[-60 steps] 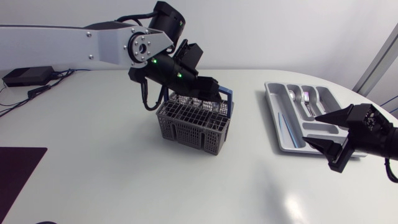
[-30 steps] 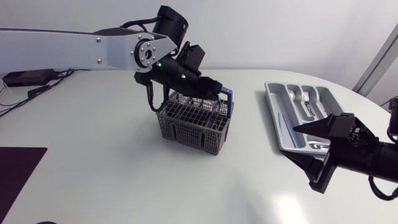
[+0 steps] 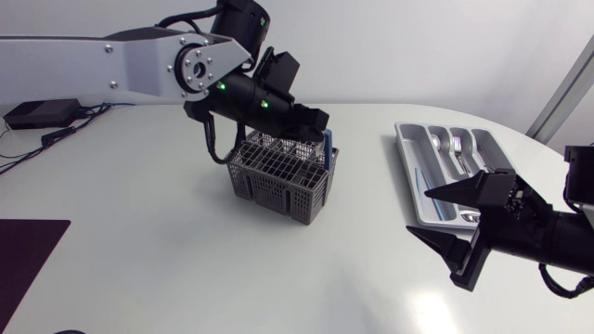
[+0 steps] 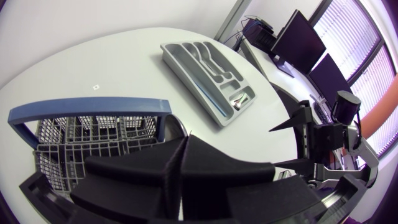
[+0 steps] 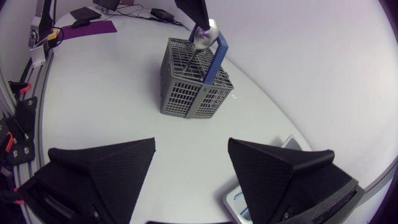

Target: Unload the cutlery basket into the drawer organizer.

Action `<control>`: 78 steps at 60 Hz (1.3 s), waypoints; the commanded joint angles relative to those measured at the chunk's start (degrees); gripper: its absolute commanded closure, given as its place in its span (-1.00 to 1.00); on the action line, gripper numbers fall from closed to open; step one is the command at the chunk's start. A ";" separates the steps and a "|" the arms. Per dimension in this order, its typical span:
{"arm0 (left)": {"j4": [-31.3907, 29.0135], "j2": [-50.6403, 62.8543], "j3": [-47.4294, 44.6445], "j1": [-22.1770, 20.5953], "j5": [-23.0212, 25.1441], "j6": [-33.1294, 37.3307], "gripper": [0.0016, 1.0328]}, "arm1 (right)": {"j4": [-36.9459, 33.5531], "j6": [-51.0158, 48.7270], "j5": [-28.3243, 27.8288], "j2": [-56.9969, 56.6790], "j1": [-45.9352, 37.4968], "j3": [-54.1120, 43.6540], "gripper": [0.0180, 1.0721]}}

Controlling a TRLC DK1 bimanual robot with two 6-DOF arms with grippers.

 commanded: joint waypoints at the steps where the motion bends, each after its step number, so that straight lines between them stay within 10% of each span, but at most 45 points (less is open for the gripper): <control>1: 0.34 -3.68 -0.95 -0.03 -0.14 0.13 0.77 | 0.40 1.58 1.08 1.08 1.39 -0.20 -0.60; 78: 6.23 -19.41 -10.70 1.29 13.83 5.93 0.78 | -1.36 4.13 -1.65 5.65 4.82 5.87 -0.61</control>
